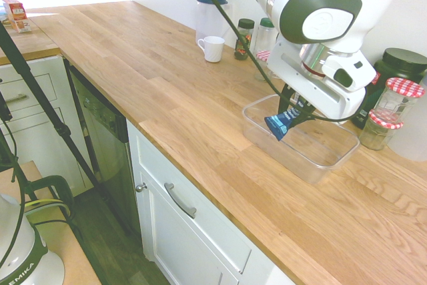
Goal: Put the protein bar into the container
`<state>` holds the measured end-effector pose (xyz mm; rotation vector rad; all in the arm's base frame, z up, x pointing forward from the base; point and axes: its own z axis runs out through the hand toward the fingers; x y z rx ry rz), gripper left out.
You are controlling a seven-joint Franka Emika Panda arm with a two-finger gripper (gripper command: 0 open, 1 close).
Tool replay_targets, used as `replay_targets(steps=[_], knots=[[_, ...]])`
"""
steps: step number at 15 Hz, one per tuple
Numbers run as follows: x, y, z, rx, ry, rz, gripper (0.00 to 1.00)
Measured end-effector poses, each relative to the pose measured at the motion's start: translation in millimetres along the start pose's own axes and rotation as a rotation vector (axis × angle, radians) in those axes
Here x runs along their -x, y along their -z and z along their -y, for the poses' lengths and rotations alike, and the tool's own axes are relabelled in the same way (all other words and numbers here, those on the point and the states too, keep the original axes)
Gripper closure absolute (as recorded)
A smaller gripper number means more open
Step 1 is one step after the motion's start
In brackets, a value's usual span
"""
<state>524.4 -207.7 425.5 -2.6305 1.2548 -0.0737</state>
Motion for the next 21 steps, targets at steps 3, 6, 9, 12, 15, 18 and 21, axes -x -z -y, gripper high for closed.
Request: replay_targets(steps=[3,6,9,12,15,18,21], knots=[[-4,-8,-4,-0.003,0.003,0.005,1.0],[-6,-12,-5,-0.007,0.009,0.001,1.0],[-6,-11,-2,-0.009,0.014,0.0,1.0],[-9,-10,5,-0.02,0.015,-0.001,1.0],[-18,-5,14,-0.032,0.019,-0.005,1.0],[-31,-4,24,-0.031,0.026,-0.007,1.0],[-44,-4,34,-0.025,0.034,-0.008,1.0]])
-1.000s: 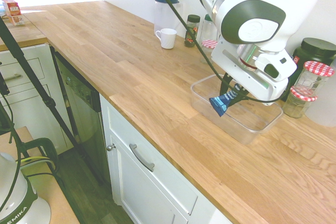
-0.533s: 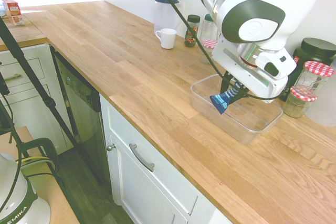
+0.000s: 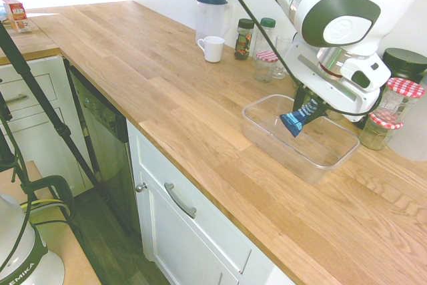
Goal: Put the protein bar into the container
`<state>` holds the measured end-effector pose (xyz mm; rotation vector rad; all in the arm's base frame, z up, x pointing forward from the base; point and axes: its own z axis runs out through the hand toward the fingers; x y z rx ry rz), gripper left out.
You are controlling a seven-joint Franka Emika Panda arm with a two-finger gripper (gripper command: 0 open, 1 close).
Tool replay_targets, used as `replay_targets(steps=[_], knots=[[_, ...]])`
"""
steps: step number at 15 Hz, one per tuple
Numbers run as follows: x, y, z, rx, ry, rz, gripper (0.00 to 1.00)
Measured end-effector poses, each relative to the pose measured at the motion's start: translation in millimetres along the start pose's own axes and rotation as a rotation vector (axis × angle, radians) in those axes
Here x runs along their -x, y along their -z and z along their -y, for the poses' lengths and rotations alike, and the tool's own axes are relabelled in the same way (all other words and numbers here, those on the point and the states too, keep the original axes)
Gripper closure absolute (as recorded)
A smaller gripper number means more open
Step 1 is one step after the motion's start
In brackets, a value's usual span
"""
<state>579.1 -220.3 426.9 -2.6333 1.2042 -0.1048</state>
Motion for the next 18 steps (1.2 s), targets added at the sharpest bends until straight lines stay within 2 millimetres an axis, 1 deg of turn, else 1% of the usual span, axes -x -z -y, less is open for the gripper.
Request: replay_targets(steps=[3,6,11,14,15,18], knots=[[-10,-6,8,0.008,0.008,0.0,1.0],[-16,-17,16,0.015,0.017,0.006,1.0],[-22,-36,22,0.028,0.023,0.018,1.0],[-26,-42,25,0.033,0.026,0.016,1.0],[-27,-43,25,0.035,0.028,0.015,0.0],[-27,-45,27,0.04,0.034,0.015,0.0]])
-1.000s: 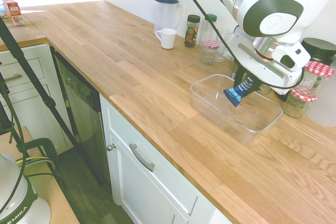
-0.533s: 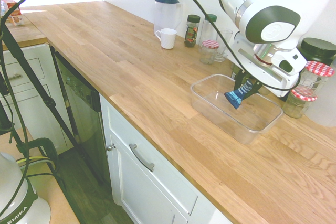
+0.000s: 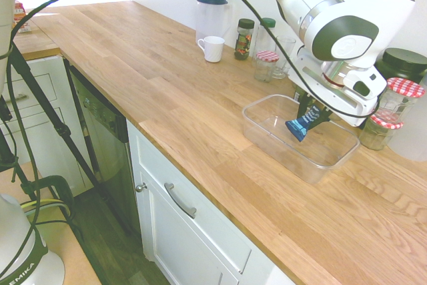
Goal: Put the protein bar into the container
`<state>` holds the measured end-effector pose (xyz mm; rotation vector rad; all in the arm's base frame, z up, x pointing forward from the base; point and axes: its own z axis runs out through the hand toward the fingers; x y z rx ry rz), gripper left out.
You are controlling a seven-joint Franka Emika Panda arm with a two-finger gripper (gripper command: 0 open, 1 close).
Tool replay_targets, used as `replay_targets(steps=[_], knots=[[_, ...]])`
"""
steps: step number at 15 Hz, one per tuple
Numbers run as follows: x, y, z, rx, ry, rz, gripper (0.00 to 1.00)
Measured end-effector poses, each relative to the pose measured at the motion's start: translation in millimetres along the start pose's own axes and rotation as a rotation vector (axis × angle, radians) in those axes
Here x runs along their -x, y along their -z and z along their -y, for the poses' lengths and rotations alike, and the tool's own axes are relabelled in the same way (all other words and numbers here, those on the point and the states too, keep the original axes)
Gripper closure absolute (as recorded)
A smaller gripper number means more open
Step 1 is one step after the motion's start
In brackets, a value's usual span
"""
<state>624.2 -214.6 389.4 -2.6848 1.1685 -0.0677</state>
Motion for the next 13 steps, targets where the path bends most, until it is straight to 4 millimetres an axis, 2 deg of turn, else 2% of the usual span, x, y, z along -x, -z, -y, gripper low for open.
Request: replay_targets(steps=[4,10,12,13], knots=[[1,2,5,-0.001,0.007,-0.005,0.0],[-2,5,2,-0.005,0.003,-0.02,0.0],[-6,17,-7,-0.013,0.009,-0.036,0.0],[-7,30,-14,-0.022,0.021,-0.051,0.0]])
